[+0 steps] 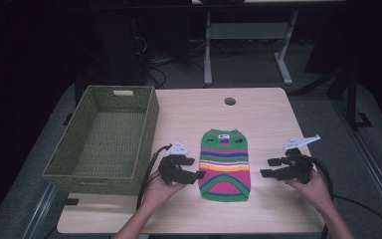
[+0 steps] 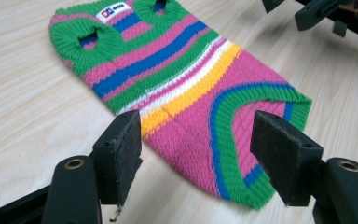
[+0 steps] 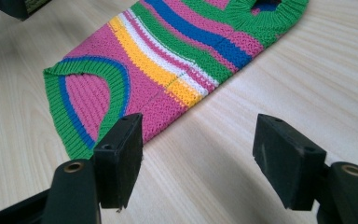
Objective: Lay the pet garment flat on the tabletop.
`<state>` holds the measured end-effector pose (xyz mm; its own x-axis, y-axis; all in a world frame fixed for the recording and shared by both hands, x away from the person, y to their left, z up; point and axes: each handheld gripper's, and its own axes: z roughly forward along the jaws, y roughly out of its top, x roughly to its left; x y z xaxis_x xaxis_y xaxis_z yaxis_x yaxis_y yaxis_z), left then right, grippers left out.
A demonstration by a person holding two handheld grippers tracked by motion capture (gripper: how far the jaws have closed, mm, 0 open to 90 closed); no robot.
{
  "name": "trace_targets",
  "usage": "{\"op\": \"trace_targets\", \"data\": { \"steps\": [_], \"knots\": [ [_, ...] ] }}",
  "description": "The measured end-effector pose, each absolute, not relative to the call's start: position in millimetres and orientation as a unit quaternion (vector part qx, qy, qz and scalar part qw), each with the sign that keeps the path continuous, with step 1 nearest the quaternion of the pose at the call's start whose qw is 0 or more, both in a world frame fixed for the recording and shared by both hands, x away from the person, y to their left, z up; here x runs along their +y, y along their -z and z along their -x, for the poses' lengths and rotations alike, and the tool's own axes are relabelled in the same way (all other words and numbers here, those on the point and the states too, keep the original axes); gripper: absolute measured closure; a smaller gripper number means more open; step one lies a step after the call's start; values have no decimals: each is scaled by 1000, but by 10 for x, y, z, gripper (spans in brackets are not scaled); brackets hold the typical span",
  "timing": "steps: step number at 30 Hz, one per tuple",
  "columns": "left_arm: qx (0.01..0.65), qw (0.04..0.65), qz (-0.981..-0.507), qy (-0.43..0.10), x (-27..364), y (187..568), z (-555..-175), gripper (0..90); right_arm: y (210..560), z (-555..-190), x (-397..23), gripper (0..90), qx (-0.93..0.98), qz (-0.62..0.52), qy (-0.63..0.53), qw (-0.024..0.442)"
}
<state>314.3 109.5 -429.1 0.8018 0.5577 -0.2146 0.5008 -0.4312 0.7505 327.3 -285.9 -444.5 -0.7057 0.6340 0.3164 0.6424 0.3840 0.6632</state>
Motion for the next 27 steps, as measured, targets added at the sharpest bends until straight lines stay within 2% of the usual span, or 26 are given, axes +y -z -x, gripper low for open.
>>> {"op": "trace_targets", "data": {
  "steps": [27],
  "knots": [
    [319,421,-848,-35,1316,4414,-2888,275,4598,-2883,-3194,303,-816,409,409,-12]
  ]
}}
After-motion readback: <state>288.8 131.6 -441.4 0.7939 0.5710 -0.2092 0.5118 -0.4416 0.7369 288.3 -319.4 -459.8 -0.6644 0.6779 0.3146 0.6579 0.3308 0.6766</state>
